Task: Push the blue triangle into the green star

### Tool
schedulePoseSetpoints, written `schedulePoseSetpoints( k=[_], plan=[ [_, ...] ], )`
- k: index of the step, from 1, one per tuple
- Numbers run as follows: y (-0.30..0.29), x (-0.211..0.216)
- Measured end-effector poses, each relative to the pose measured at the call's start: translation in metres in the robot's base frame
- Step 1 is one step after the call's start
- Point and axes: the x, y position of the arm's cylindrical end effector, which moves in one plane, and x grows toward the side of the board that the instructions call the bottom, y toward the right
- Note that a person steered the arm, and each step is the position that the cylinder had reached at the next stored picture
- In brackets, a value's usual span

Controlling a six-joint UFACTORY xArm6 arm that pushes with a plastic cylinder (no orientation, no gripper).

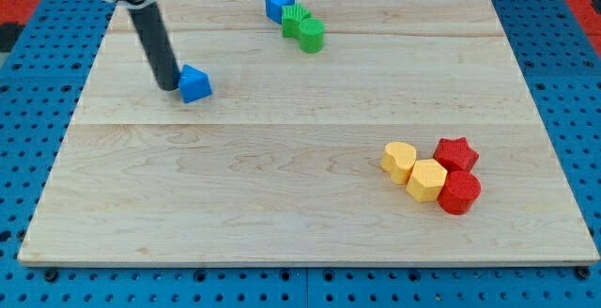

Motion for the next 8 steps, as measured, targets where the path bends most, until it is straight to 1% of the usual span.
schedulePoseSetpoints(
  k=[1,2,4,5,6,7,8],
  plan=[
    [-0.017,0.009],
    [0.023,0.022],
    [0.068,-0.055],
    [0.062,-0.059],
    [0.057,-0.001],
    [0.094,-0.040],
    [0.103,-0.088]
  ],
)
